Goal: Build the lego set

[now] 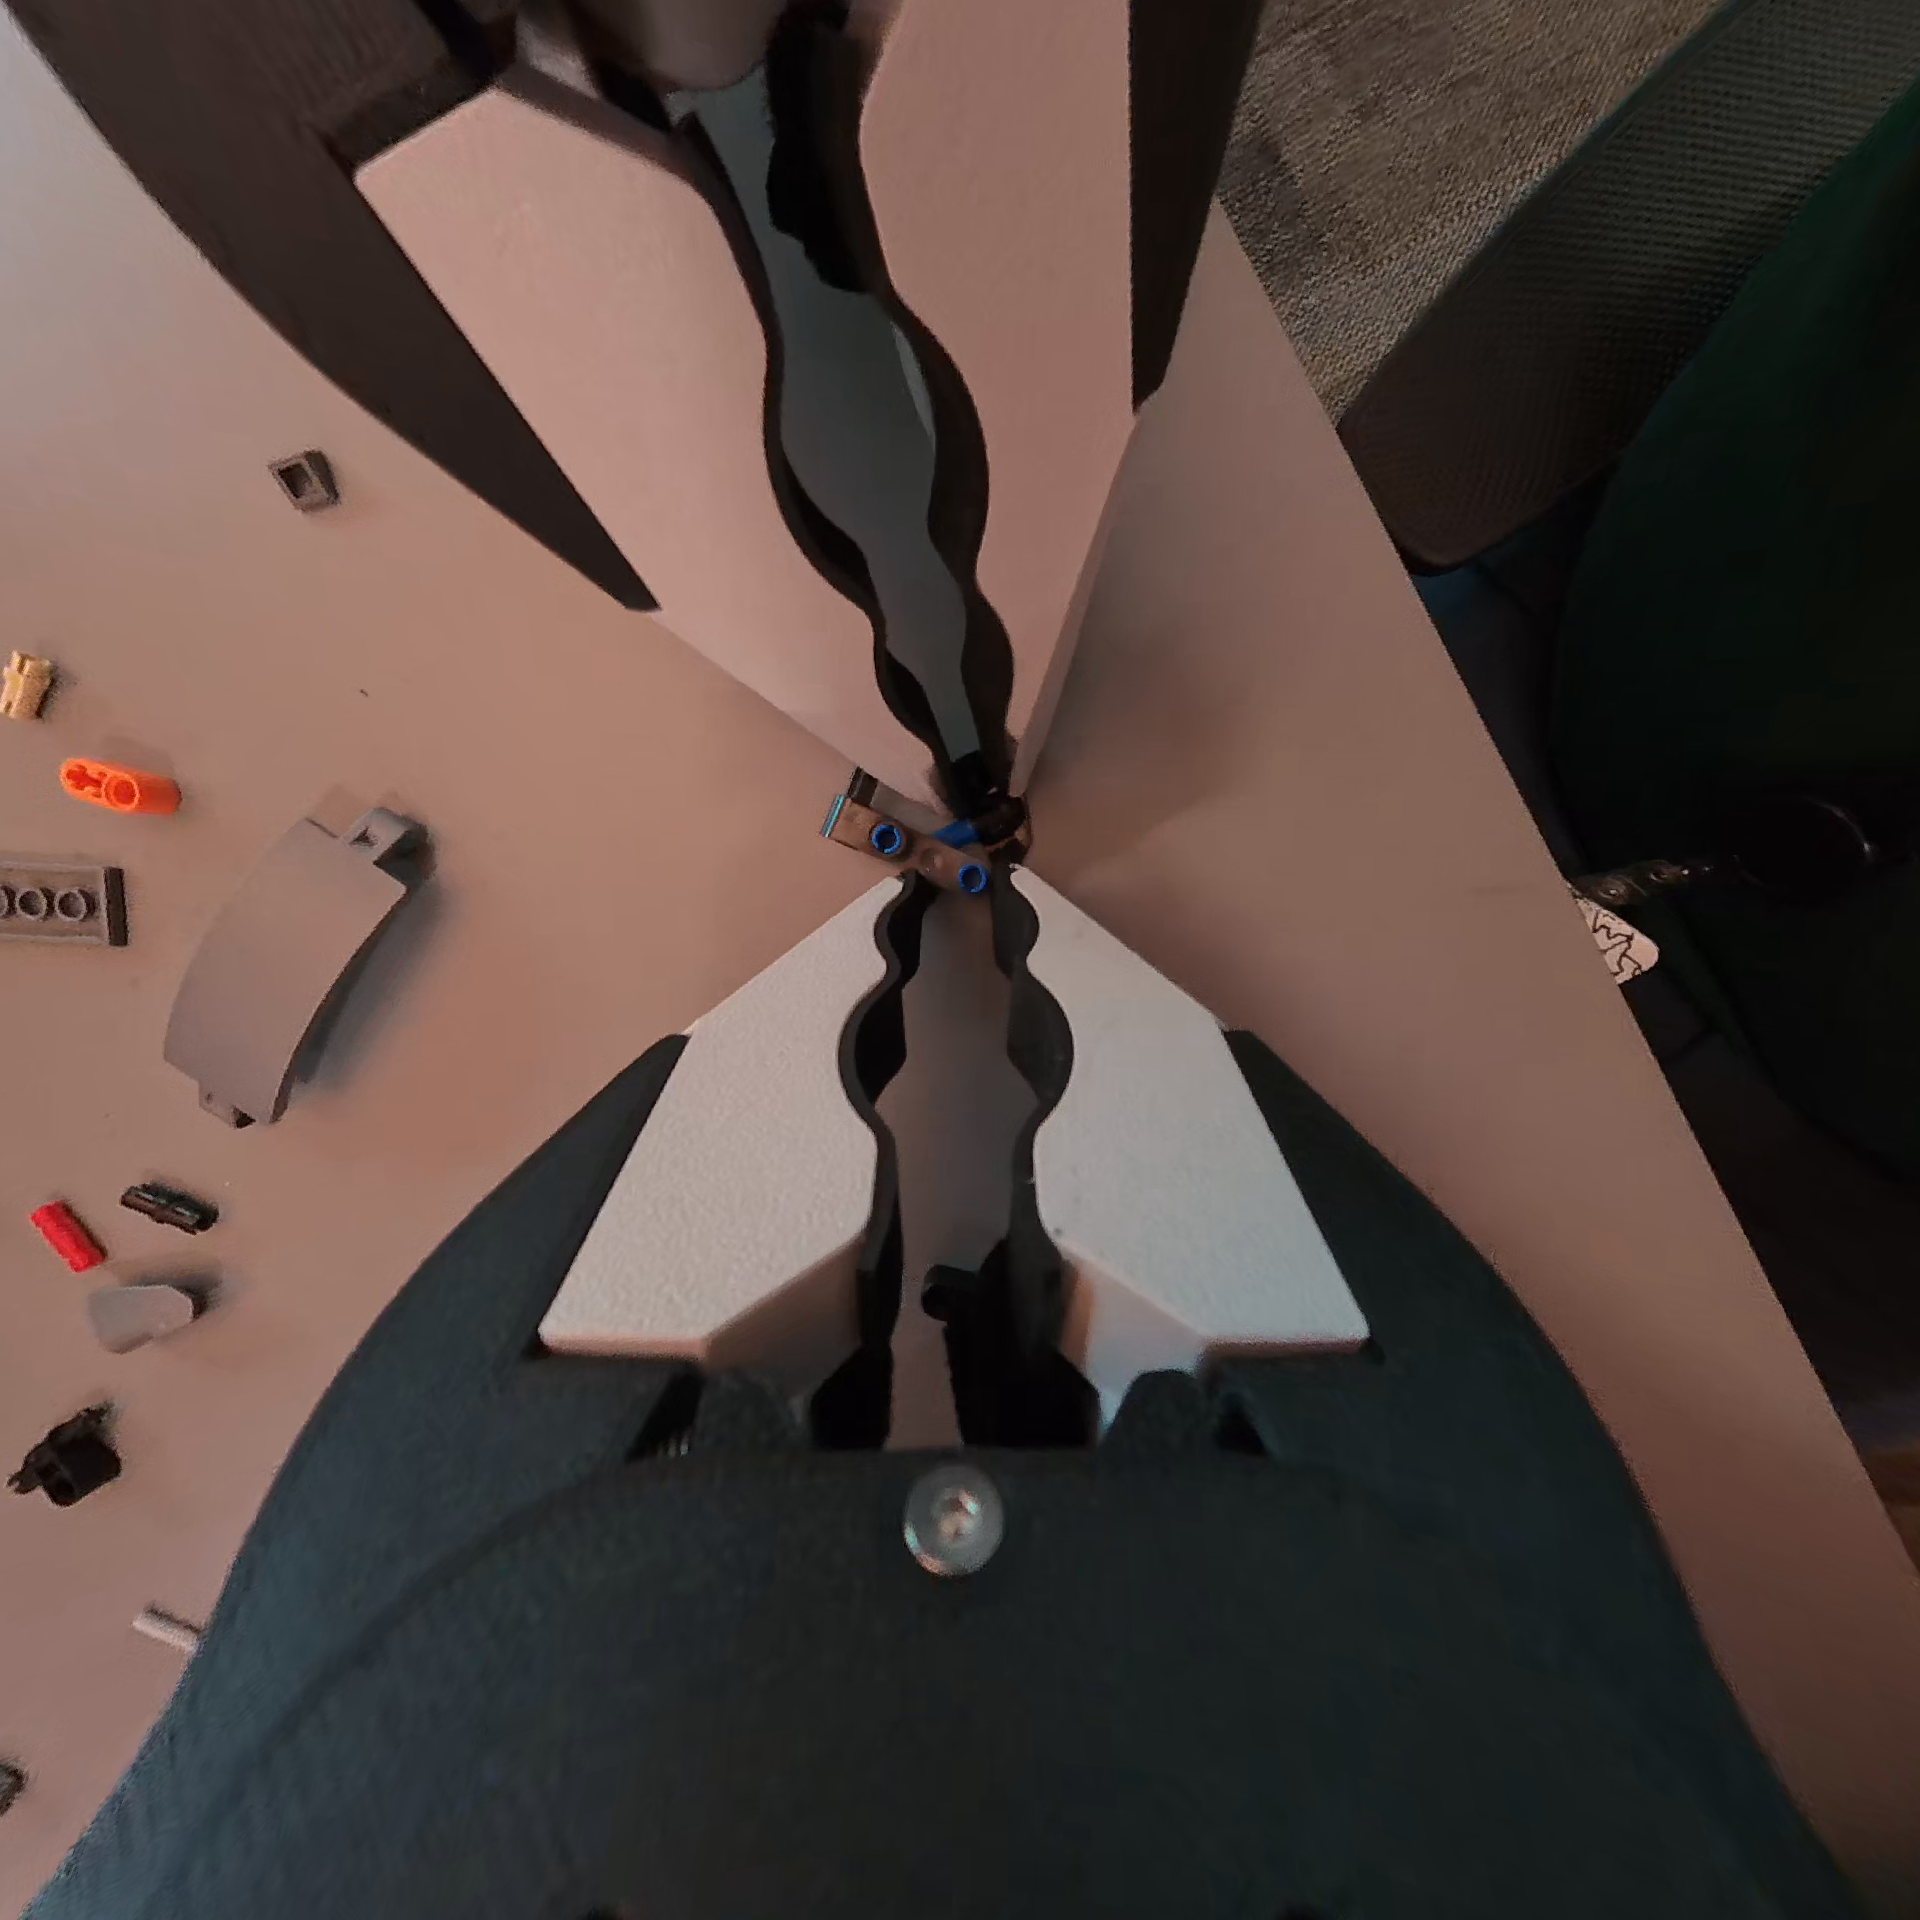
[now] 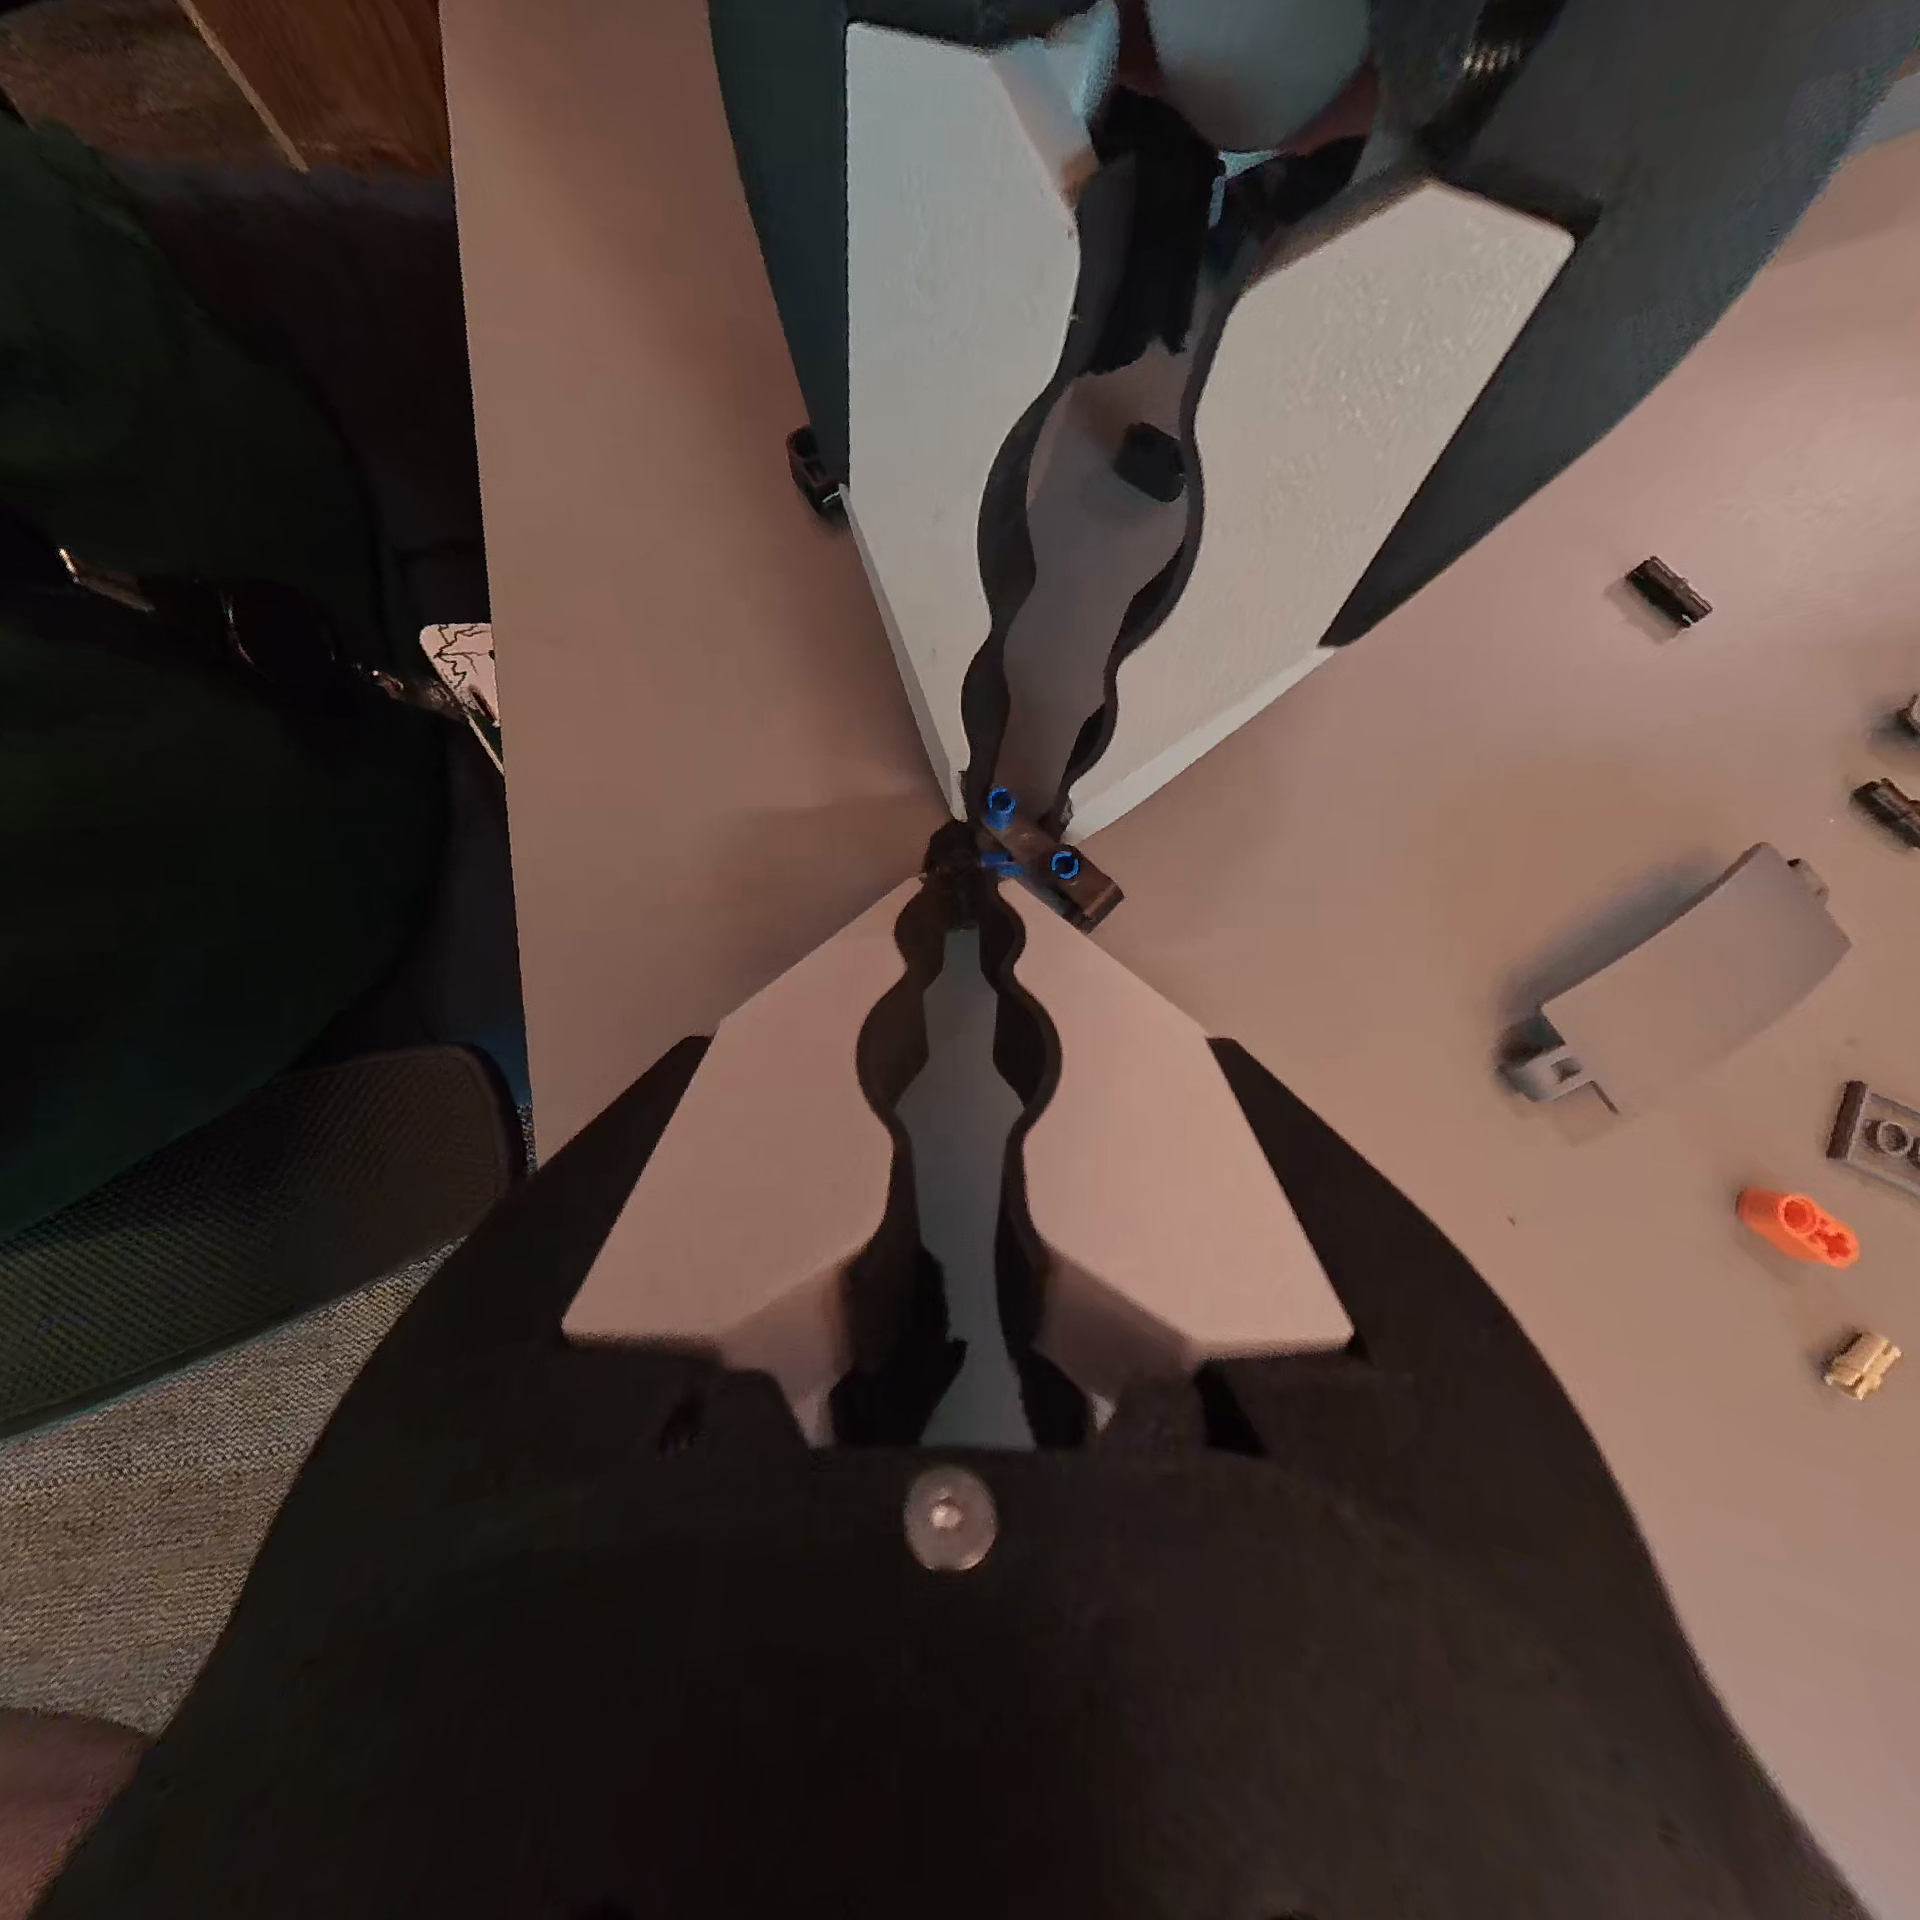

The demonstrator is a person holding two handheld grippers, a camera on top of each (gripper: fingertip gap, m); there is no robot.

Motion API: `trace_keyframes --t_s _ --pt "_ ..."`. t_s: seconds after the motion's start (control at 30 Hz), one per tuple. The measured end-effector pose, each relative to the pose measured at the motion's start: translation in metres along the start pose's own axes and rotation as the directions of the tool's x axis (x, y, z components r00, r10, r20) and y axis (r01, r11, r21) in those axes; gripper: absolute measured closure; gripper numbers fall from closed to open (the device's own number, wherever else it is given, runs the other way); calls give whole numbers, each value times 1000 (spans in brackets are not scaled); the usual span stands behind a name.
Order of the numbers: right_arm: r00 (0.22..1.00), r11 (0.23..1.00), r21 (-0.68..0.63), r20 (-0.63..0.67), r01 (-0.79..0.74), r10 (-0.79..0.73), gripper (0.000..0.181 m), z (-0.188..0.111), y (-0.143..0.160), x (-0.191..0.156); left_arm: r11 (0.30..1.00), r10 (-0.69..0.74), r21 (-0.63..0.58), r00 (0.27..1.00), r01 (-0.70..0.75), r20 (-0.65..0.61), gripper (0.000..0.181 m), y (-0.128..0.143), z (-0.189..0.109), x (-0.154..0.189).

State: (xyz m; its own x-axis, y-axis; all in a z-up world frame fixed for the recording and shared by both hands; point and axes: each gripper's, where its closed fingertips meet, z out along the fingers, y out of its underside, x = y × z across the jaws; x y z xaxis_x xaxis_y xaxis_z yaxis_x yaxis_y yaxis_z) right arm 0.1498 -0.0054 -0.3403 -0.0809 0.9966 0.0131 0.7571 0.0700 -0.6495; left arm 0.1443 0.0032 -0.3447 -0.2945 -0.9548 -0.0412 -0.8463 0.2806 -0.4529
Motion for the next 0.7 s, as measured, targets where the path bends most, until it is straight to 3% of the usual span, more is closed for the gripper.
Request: trace_keyframes --t_s 0.7 --pt "997 998 9 43 59 -59 176 0 0 0 998 64 32 995 -62 -73 168 -2 0 -1"
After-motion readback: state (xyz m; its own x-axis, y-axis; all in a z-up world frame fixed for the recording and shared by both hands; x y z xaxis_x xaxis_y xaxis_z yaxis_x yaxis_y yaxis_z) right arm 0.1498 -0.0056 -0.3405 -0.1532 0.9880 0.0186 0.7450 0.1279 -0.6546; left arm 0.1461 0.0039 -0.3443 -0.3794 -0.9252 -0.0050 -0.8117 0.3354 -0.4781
